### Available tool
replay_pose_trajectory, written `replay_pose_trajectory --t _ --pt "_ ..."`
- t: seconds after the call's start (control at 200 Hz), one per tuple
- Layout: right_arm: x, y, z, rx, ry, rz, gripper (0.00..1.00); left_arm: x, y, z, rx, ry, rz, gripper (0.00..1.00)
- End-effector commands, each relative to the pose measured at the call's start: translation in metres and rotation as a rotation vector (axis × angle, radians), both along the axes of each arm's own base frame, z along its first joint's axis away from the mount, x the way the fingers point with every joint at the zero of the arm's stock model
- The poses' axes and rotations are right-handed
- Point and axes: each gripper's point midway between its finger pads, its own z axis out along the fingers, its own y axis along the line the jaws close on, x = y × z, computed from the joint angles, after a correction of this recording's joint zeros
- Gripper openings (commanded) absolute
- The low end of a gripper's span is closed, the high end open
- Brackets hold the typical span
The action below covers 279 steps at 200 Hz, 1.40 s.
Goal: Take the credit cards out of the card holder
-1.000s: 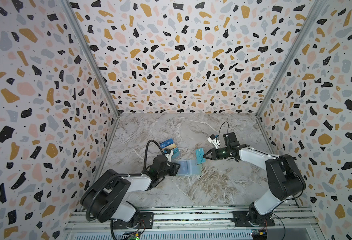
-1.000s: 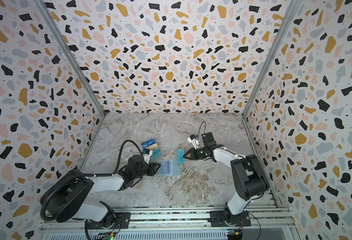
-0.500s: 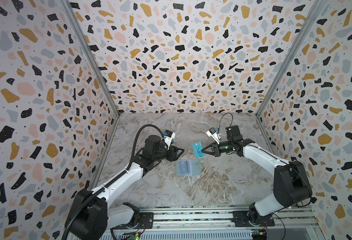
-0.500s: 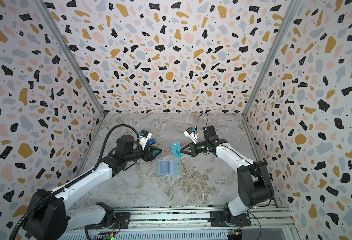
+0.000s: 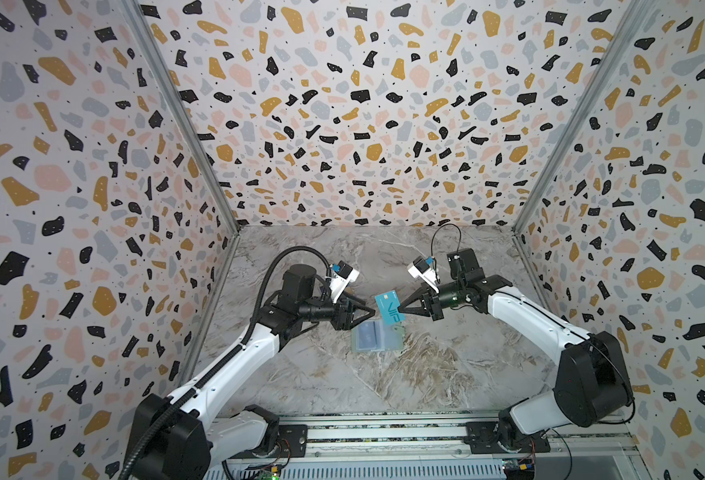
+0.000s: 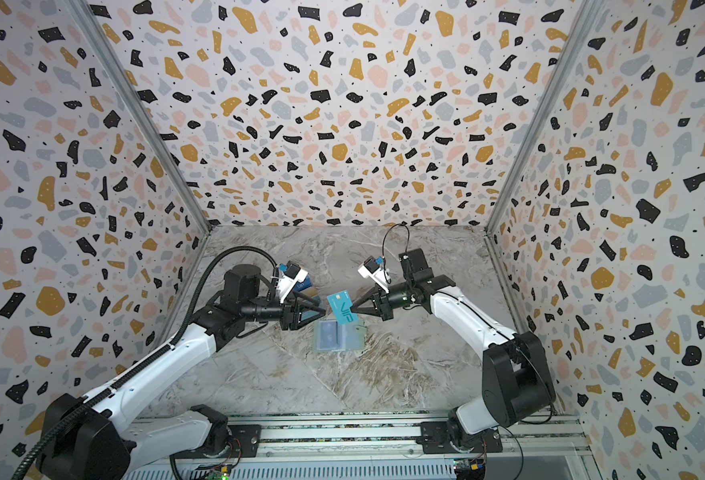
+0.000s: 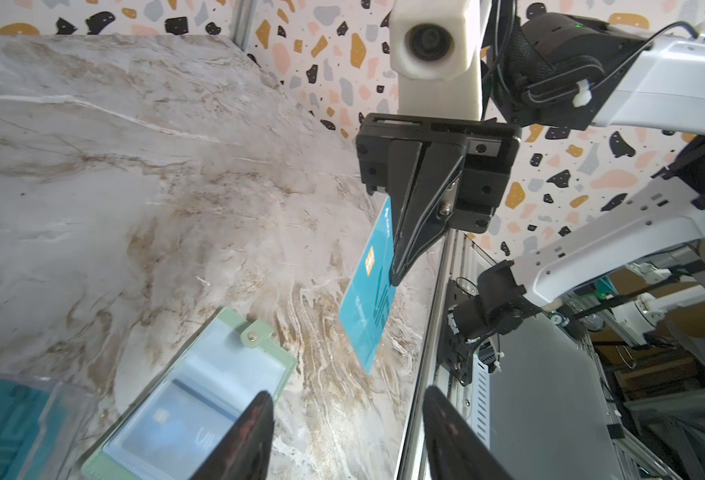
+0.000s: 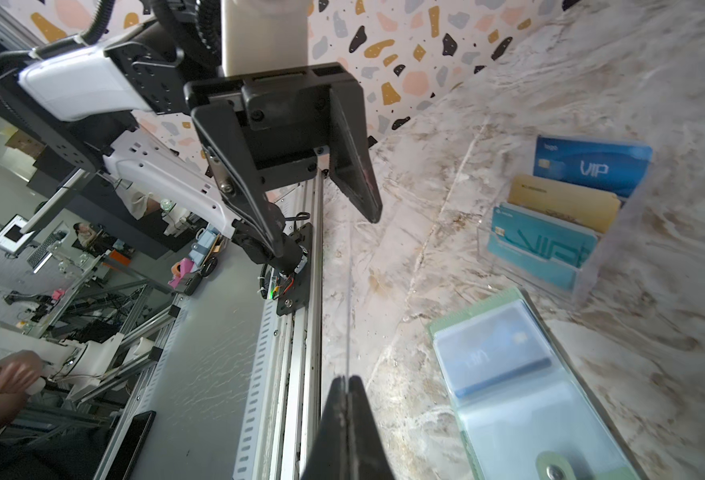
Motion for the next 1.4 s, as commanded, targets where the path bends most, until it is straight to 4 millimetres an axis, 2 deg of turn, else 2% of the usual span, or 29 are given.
replay_pose_trajectory --t 0.0,0.24,0.475,0.661,0.901,1.006,1.061,1.126,1.271,1.391 --pt "-0.016 0.002 0.020 0.039 -0.054 0.067 0.00 -0.010 -0.003 0.015 -0.033 -0.030 -0.087 0.56" --pt "-0.024 0.010 0.019 0.027 -0.058 0.100 0.00 -0.015 -0.007 0.014 -0.055 -0.007 -0.140 0.47" --pt "-0.022 0.016 0.013 0.009 -0.053 0.104 0.00 -0.018 -0.009 0.017 -0.067 0.000 -0.170 0.24" --pt "-0.021 0.019 0.009 0.007 -0.047 0.110 0.00 -0.016 -0.009 0.013 -0.059 0.008 -0.161 0.21" --pt "-0.014 0.023 0.004 -0.002 -0.046 0.102 0.00 -0.017 -0.009 0.015 -0.066 0.008 -0.157 0.10" --pt "-0.011 0.024 0.005 0.000 -0.054 0.094 0.01 -0.010 -0.008 0.017 -0.070 0.003 -0.110 0.04" --pt "-0.008 0.024 0.004 -0.004 -0.065 0.082 0.06 -0.006 -0.008 0.021 -0.086 0.001 -0.078 0.00" --pt "-0.002 0.023 0.002 -0.015 -0.076 0.051 0.22 0.000 -0.007 0.025 -0.104 -0.006 -0.035 0.00" --pt "0.012 0.011 0.009 0.018 -0.070 -0.020 0.50 0.015 -0.002 0.033 -0.140 -0.019 0.081 0.00" --pt "0.020 -0.002 0.022 0.083 -0.081 -0.087 0.64 0.032 0.007 0.040 -0.177 -0.028 0.220 0.00"
